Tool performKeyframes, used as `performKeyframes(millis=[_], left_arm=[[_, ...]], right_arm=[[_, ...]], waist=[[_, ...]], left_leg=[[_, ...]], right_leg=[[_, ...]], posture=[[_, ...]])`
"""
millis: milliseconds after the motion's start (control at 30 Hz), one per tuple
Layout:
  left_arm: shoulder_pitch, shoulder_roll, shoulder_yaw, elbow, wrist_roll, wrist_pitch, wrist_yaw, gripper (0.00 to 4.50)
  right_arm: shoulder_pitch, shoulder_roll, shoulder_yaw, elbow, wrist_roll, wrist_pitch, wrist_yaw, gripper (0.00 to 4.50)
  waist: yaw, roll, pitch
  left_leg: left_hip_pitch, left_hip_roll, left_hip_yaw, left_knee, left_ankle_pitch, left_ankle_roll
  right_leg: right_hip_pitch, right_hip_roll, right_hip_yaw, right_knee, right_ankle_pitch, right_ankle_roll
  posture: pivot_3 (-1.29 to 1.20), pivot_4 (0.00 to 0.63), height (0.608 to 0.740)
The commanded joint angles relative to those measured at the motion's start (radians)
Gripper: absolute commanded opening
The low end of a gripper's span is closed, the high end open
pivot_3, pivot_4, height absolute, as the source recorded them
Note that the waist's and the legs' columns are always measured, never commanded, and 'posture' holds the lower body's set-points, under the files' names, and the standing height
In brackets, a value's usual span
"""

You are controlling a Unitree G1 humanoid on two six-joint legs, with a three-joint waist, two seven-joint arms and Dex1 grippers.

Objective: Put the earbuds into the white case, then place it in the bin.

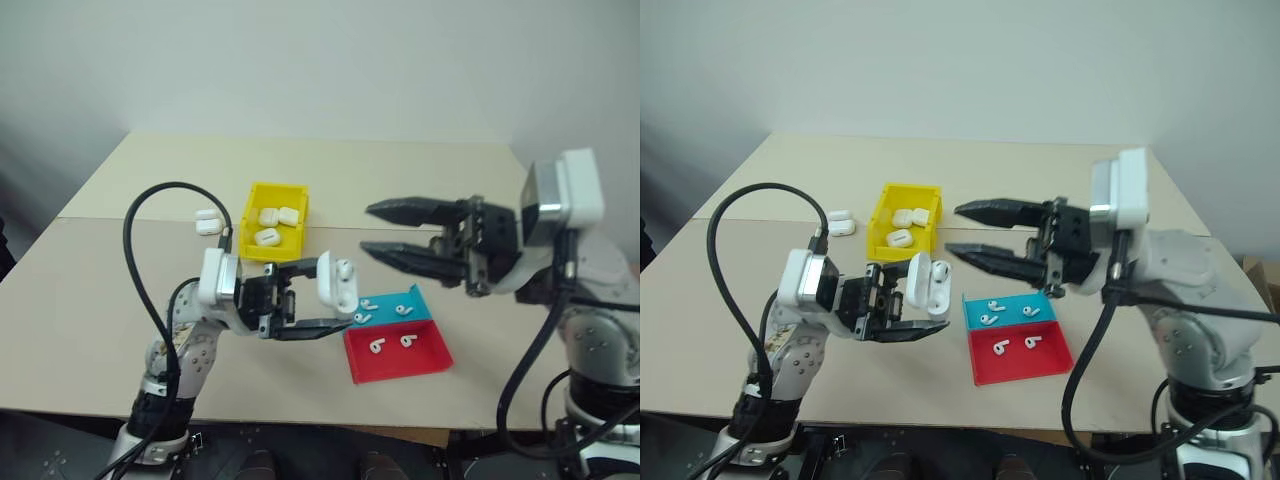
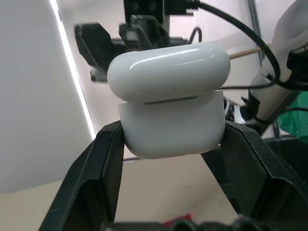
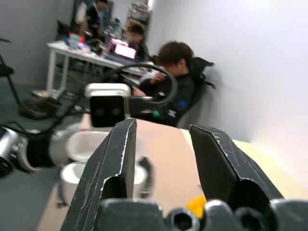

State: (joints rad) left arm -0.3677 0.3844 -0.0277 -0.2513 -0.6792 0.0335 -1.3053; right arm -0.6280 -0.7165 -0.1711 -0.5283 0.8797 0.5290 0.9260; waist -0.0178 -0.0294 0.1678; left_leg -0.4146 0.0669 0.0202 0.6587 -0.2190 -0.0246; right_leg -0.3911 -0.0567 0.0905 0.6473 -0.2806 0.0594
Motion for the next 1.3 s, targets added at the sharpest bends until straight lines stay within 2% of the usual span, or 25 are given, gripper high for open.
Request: performKeyframes(millis=[33,133,200,300,467,600,867,1300], left_arm=[[0.079,0.061,0.051,-0.037,0.01,-0.045,-0.036,2.74],[0.154,0.097,0.081,-0.057,0.019,-0.071,-0.033,2.74],[0.202,0.113,0.092,-0.073,0.029,-0.091,-0.027,2.74],[0.295,0.124,0.109,-0.111,0.046,-0.121,-0.008,2.74],[0.365,0.12,0.108,-0.152,0.083,-0.154,0.049,2.74],[0.386,0.119,0.103,-0.168,0.096,-0.168,0.08,2.74],[0.398,0.127,0.091,-0.17,0.122,-0.198,0.108,2.74],[0.41,0.131,0.072,-0.168,0.155,-0.228,0.132,2.74]], right_arm=[[-0.081,-0.164,0.029,0.098,-0.075,0.029,0.139,2.2],[-0.17,-0.298,0.212,0.198,-0.271,-0.015,0.294,2.2],[-0.233,-0.332,0.329,0.259,-0.392,-0.055,0.379,2.2],[-0.347,-0.306,0.53,0.373,-0.614,-0.115,0.47,2.2],[-0.439,-0.223,0.719,0.522,-0.852,-0.187,0.543,2.2],[-0.457,-0.173,0.759,0.615,-0.957,-0.3,0.561,2.2],[-0.458,-0.108,0.786,0.746,-1.072,-0.554,0.622,2.2],[-0.447,-0.036,0.791,0.895,-1.164,-0.751,0.647,2.2]], waist=[[-0.002,0.0,0.0],[-0.003,0.001,0.001],[-0.003,0.001,0.001],[-0.012,0.001,0.001],[-0.015,0.002,0.001],[-0.006,0.002,0.001],[0.0,0.002,0.001],[0.001,0.002,0.001]], left_leg=[[0.0,0.0,0.0,0.0,0.0,0.0],[0.0,0.001,0.001,0.0,0.0,0.0],[0.0,0.001,0.002,0.0,0.0,0.0],[0.0,0.001,0.003,0.0,0.0,0.0],[-0.002,0.001,0.004,-0.001,0.0,0.0],[-0.004,0.001,0.004,0.0,0.0,0.0],[-0.006,0.001,0.005,0.0,0.0,0.0],[-0.006,0.001,0.005,0.0,0.0,0.0]], right_leg=[[0.0,0.0,0.0,0.0,0.0,0.0],[-0.001,0.0,0.0,0.0,0.0,0.0],[-0.002,0.0,0.0,0.0,0.0,-0.001],[-0.003,0.0,0.002,0.0,0.0,-0.001],[-0.006,0.0,0.002,0.001,0.0,-0.001],[-0.007,-0.001,0.002,0.0,0.0,-0.001],[-0.011,-0.001,0.003,0.001,0.001,-0.002],[-0.011,-0.001,0.003,0.002,0.001,-0.002]], posture=[[0.0,0.15,0.74],[0.0,0.15,0.74],[0.0,0.15,0.74],[0.0,0.15,0.74],[0.0,0.15,0.74],[0.0,0.15,0.74],[0.0,0.15,0.74],[0.0,0.15,0.74]])
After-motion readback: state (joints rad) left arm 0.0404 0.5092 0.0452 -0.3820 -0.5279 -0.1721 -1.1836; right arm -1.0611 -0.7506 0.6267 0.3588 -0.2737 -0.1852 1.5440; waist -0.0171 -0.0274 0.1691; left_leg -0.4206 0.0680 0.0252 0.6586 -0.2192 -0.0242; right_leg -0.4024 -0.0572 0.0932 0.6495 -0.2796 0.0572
